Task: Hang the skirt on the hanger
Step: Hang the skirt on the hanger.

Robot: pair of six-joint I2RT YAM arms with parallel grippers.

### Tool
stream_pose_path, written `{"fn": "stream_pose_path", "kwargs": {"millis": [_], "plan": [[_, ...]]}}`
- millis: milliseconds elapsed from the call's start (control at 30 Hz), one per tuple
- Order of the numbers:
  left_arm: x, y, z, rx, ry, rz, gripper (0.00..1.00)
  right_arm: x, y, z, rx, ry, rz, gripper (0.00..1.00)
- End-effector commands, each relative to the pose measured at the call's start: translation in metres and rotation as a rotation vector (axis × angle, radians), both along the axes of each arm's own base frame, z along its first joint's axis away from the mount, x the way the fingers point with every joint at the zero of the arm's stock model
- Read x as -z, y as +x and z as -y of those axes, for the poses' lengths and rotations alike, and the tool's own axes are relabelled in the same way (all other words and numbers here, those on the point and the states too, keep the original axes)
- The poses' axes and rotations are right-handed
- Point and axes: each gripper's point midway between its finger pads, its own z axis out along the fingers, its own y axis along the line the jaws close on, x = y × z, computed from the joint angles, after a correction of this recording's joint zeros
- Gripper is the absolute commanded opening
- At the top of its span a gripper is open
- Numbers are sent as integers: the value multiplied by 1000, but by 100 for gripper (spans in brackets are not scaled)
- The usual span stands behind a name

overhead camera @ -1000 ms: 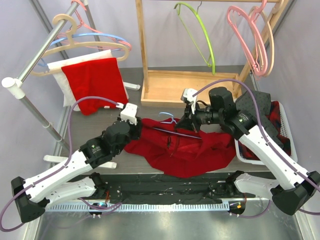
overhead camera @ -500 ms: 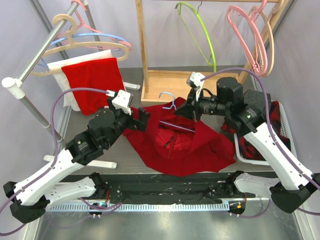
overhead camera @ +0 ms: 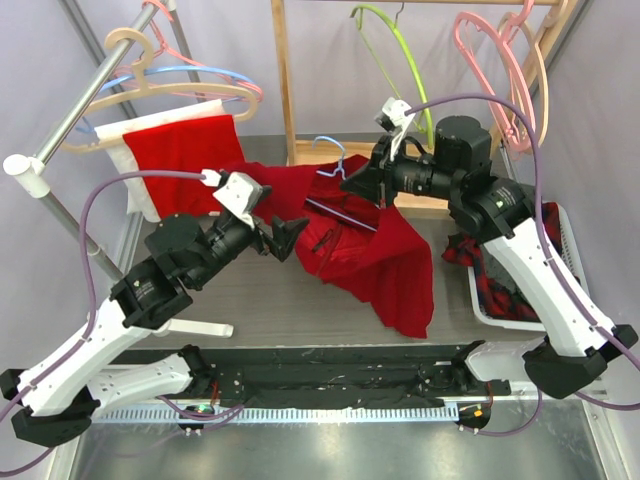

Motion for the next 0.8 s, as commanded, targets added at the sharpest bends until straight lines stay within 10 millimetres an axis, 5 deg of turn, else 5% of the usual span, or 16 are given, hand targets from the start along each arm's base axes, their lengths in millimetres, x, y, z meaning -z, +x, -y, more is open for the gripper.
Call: {"fn": "stream_pose_path", "kwargs": {"millis": [0, 267, 467, 767], "plan": [[-7, -21, 16, 178, 84, 99, 93, 0, -29, 0, -116, 19, -1, 1], [7, -45, 41, 393, 160, 133, 79, 21, -59, 6, -208, 0, -56, 1], [33, -46, 58, 472, 231, 54, 80, 27, -79, 16, -243, -21, -41, 1], [40, -47, 69, 521, 243, 50, 78, 44, -105, 21, -330, -20, -69, 1]]}}
